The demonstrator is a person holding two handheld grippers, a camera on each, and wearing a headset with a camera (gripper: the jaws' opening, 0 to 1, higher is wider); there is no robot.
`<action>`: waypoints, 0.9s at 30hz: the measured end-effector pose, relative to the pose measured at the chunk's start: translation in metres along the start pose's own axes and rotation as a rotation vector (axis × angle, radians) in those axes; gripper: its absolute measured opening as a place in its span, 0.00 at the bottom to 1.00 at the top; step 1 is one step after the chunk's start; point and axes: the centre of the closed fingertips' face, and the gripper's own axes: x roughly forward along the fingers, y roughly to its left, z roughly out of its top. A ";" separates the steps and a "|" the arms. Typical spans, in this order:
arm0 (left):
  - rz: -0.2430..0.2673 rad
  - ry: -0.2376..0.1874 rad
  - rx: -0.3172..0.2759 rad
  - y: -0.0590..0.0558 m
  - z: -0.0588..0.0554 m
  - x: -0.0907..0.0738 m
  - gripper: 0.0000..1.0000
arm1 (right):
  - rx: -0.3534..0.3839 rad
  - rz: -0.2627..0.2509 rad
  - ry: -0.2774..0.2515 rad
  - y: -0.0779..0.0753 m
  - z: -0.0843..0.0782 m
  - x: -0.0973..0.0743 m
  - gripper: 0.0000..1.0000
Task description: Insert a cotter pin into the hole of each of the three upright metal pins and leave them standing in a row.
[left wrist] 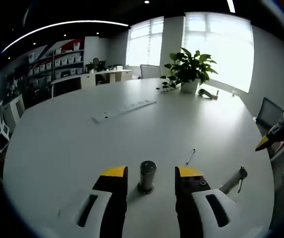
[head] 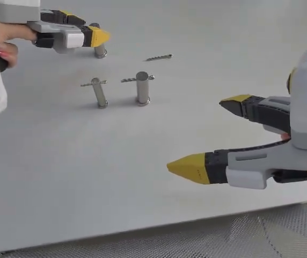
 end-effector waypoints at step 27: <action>0.044 0.091 0.116 0.003 -0.023 0.025 0.10 | 0.046 0.029 -0.031 0.001 -0.002 0.000 0.87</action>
